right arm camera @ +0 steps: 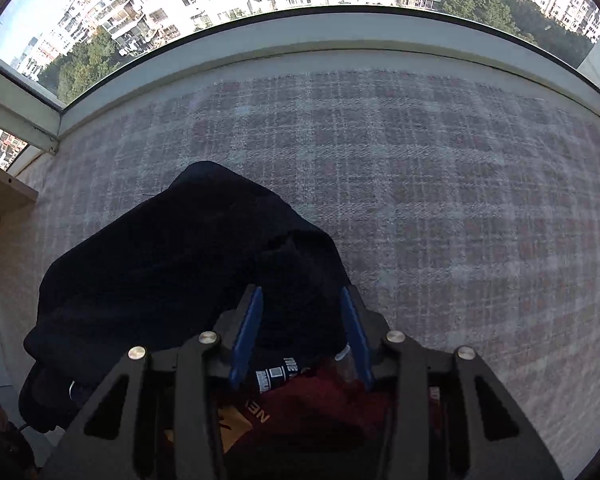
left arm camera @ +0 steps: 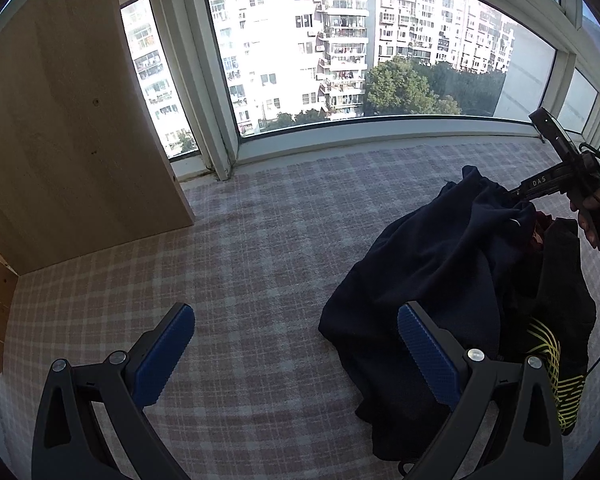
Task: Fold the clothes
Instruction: 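Grasp the navy garment with the right gripper and lift it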
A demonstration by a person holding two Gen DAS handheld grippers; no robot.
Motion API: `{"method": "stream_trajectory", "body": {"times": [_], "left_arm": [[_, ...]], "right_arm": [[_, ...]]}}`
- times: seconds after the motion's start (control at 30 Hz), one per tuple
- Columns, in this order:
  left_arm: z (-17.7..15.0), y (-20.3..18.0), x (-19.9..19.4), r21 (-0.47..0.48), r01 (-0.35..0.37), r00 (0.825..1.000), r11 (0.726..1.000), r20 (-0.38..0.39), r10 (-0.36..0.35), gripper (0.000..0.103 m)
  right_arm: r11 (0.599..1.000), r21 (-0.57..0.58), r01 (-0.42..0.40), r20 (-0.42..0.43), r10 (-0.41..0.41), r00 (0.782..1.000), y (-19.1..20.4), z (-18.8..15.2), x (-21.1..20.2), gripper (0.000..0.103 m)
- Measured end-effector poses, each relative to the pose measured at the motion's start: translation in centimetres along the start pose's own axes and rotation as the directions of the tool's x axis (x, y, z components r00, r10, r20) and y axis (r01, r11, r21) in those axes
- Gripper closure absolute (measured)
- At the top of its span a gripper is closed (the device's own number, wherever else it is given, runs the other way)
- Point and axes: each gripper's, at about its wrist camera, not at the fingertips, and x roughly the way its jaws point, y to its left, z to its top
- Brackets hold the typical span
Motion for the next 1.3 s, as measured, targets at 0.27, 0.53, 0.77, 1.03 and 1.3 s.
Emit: {"method": "stream_trajectory", "body": {"times": [0.27, 0.53, 0.77, 1.03, 1.3], "left_arm": [[-0.1, 0.0, 0.5, 0.000, 0.001, 1.000, 1.000, -0.016, -0.001, 0.001], [-0.2, 0.2, 0.1, -0.002, -0.004, 1.000, 1.000, -0.009, 0.004, 0.001], [-0.3, 0.5, -0.2, -0.010, -0.002, 1.000, 1.000, -0.007, 0.002, 0.001], [0.1, 1.0, -1.4, -0.015, 0.029, 0.999, 0.999, 0.038, -0.029, 0.001], [2.0, -0.4, -1.8, 0.099, 0.225, 0.973, 0.969, 0.029, -0.229, 0.001]], "right_arm": [[0.993, -0.086, 0.083, -0.023, -0.085, 0.996, 1.9, -0.2, 1.6, 0.059], [0.998, -0.060, -0.004, 0.070, 0.008, 0.997, 2.6, -0.9, -1.2, 0.097], [0.994, -0.075, -0.083, 0.218, 0.098, 0.971, 6.3, -3.0, -6.8, 0.097], [0.952, -0.263, -0.154, 0.298, 0.232, 0.926, 15.8, -9.6, -12.8, 0.097], [0.917, -0.355, -0.181, 0.247, 0.279, 0.928, 19.6, -17.0, -12.8, 0.097]]}}
